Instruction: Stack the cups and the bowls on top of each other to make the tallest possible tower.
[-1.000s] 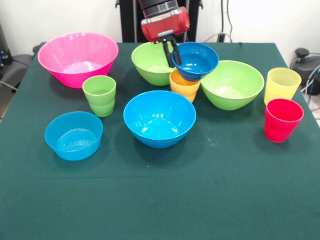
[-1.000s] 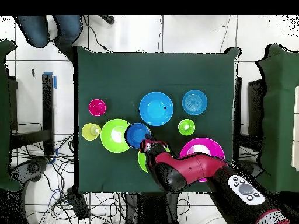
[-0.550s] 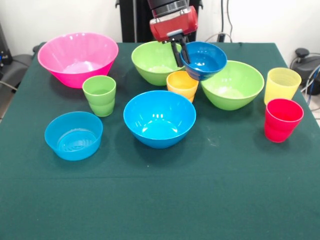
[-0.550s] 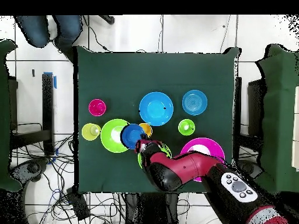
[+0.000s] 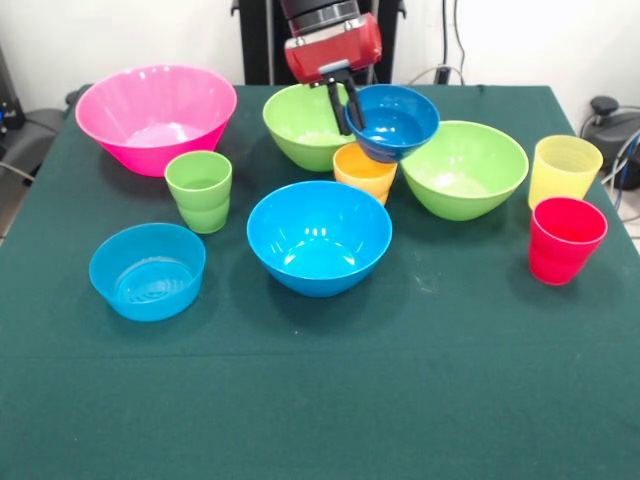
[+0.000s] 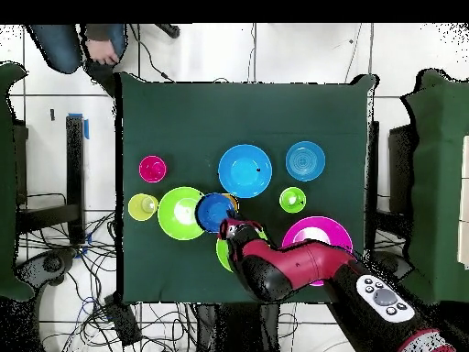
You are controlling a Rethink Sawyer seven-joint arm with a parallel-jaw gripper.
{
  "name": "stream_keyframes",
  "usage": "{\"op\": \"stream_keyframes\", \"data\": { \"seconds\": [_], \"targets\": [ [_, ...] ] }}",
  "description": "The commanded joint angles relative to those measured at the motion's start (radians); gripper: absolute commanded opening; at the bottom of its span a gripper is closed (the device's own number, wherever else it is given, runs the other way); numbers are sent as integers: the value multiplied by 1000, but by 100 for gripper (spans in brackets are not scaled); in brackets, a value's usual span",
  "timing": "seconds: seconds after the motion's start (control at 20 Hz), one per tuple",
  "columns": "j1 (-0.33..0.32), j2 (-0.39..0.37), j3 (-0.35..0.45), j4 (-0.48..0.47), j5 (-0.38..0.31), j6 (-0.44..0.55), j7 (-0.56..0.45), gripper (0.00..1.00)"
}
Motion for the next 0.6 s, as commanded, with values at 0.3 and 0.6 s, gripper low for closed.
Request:
{"op": "stream_keyframes", "data": {
  "seconds": [0.3,0.6],
  "targets": [
    [33,51,-19,-93,-47,-35,29,0],
    [99,73,-101,-117,-34,-116,38,0]
  ]
}}
